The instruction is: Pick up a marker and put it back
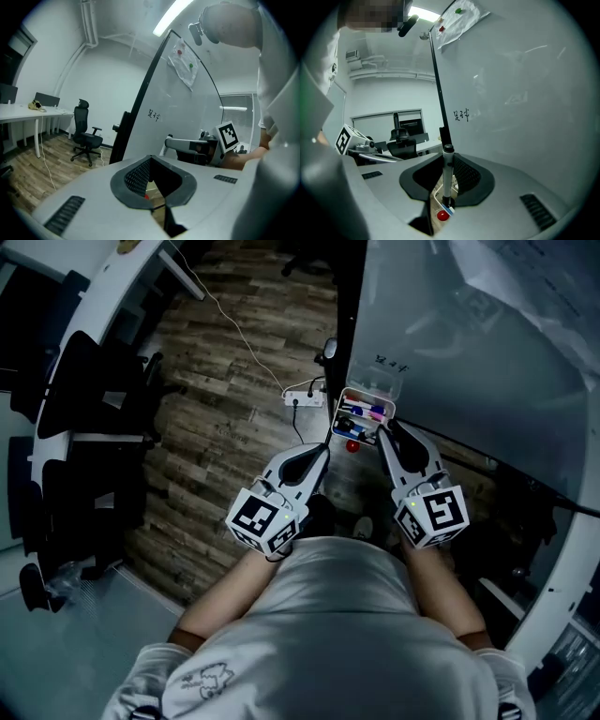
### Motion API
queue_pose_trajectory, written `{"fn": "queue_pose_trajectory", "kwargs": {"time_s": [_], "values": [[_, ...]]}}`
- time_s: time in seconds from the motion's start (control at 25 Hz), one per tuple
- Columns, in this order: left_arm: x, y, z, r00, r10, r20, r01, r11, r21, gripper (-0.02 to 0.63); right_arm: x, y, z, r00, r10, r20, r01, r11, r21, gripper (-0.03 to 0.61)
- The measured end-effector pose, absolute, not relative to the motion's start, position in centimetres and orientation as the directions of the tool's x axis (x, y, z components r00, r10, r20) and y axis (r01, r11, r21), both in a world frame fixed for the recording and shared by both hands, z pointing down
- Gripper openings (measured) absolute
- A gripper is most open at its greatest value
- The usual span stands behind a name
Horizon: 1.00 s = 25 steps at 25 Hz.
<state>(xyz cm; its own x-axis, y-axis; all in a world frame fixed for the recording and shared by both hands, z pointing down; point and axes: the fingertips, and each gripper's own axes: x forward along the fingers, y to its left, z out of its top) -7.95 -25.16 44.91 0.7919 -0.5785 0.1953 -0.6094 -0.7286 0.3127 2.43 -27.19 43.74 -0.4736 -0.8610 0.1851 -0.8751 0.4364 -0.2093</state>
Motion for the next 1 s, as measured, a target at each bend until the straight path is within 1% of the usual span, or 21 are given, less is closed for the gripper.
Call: {"fn": "queue_pose_trajectory", "kwargs": {"time_s": [0.32, 0.52, 0.8, 1.0], "values": [[-7.9, -27.0, 47.4, 0.816, -0.530, 0.232, -0.578, -0.740, 0.344, 0.005, 3.1, -29.0, 47.3, -0.422, -0.869, 0.260, -0.903, 0.375, -0.210, 0.077], [-7.0, -27.8, 48.8, 0.824, -0.503, 0.259, -0.566, -0.736, 0.371, 0.005, 3.8, -29.7, 50.1, -0.411, -0.857, 0.312, -0.904, 0.339, -0.261, 0.077], [-7.1, -28.0, 49.9, 0.825, -0.490, 0.282, -0.565, -0.731, 0.384, 0.005, 4.4, -29.6, 51.9, -0.398, -0.851, 0.342, -0.909, 0.316, -0.272, 0.077], [-7.1, -28.0, 50.1, 0.824, -0.488, 0.286, -0.566, -0.730, 0.384, 0.005, 4.7, -29.8, 51.5, -0.396, -0.858, 0.326, -0.908, 0.314, -0.277, 0.084]]}}
